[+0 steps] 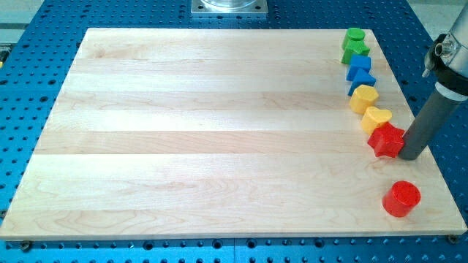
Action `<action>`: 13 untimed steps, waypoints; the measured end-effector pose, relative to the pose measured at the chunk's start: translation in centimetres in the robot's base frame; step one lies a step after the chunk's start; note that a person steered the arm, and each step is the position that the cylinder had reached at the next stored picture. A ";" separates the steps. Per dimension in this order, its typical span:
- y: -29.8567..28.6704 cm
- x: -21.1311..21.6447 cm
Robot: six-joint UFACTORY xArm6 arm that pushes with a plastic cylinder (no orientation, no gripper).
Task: Adjust the red blocks below the heart to make a vertical line
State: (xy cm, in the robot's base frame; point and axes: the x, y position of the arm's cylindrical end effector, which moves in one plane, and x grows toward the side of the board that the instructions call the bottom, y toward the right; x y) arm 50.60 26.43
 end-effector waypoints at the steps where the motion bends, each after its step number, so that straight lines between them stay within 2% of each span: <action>1: -0.8 0.4; 2: -0.3 1.3; 3: 2.9 7.9; 4: 0.9 11.1; 5: -3.2 10.3; 7: -6.9 10.0; 11: -3.7 6.7; 12: -3.7 7.3; 13: -6.4 7.1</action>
State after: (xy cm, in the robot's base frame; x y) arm 57.69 20.05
